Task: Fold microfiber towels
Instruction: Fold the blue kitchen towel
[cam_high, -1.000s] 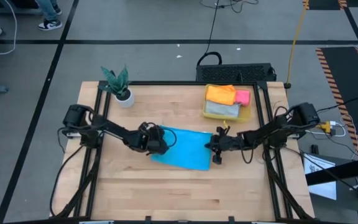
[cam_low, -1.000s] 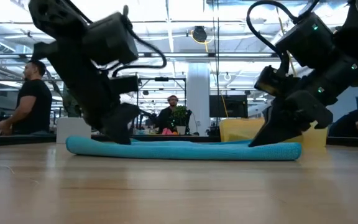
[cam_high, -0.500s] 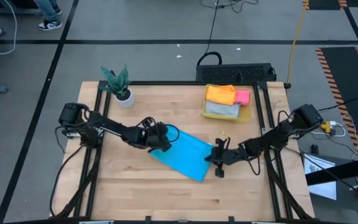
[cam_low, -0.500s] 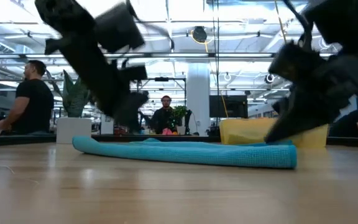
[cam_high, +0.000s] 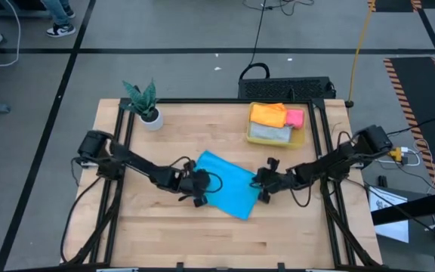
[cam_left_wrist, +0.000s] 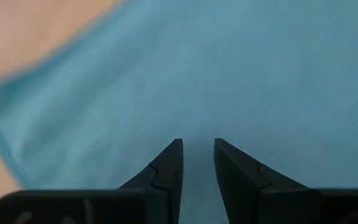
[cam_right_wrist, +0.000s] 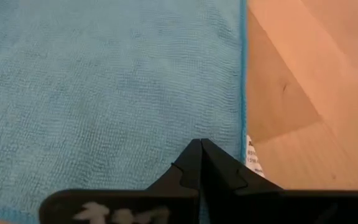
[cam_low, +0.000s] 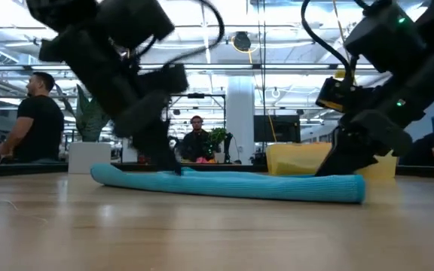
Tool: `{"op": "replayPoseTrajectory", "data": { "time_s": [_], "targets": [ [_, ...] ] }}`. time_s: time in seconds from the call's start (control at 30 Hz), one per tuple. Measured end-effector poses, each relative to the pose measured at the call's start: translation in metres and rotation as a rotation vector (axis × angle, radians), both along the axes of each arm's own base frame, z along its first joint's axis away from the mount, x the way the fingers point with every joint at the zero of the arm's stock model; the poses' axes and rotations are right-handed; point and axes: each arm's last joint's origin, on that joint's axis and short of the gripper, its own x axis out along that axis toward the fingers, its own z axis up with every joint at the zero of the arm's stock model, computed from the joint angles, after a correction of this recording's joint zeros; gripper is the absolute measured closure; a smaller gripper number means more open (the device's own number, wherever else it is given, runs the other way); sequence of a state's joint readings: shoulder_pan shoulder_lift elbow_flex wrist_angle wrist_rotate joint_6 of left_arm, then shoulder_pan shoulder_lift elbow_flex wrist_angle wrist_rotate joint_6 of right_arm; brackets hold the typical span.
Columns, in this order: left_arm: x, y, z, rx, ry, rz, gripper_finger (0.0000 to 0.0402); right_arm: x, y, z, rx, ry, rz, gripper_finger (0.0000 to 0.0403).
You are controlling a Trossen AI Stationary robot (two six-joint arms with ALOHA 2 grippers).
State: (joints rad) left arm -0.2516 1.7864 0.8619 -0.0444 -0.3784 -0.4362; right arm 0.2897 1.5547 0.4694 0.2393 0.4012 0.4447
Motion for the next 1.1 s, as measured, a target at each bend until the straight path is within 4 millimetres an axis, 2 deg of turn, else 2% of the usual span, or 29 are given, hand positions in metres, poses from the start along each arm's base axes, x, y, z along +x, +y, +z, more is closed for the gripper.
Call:
{"op": "replayPoseTrajectory", "data": {
  "time_s": [0.1,0.23,0.37,0.47,0.57,0.67,0.77,0.97,1.1],
  "targets": [
    [0.004,-0.001,-0.017,0.051,0.026,-0.012,0.0309,-0.004,0.01,-0.001,0.016,-0.002,-0.005,0.0403],
    [0.006,0.003,-0.026,0.124,0.031,0.008,0.0309,-0.01,0.032,0.0,0.113,-0.041,0.014,0.0403],
    [0.006,0.005,-0.017,0.168,0.017,-0.014,0.0309,-0.02,0.061,0.003,0.243,-0.056,0.055,0.0403],
    [0.003,0.003,0.0,0.172,-0.017,-0.064,0.0309,-0.025,0.08,0.007,0.26,-0.082,0.159,0.0403],
    [0.001,0.0,0.018,0.161,-0.062,-0.097,0.0309,-0.018,0.091,0.018,0.264,-0.185,0.246,0.0403],
    [0.002,-0.001,0.026,0.156,-0.109,-0.097,0.0309,-0.009,0.084,0.023,0.186,-0.257,0.248,0.0403],
    [0.003,0.001,0.025,0.162,-0.114,-0.085,0.0309,0.002,0.066,0.024,0.114,-0.273,0.201,0.0403],
    [0.007,0.011,0.004,0.15,-0.043,-0.051,0.0309,0.022,0.016,0.021,0.007,-0.25,0.046,0.0403],
    [0.007,0.012,-0.008,0.131,0.01,-0.065,0.0309,0.03,-0.013,0.011,-0.042,-0.206,-0.044,0.0403]
  ]
}}
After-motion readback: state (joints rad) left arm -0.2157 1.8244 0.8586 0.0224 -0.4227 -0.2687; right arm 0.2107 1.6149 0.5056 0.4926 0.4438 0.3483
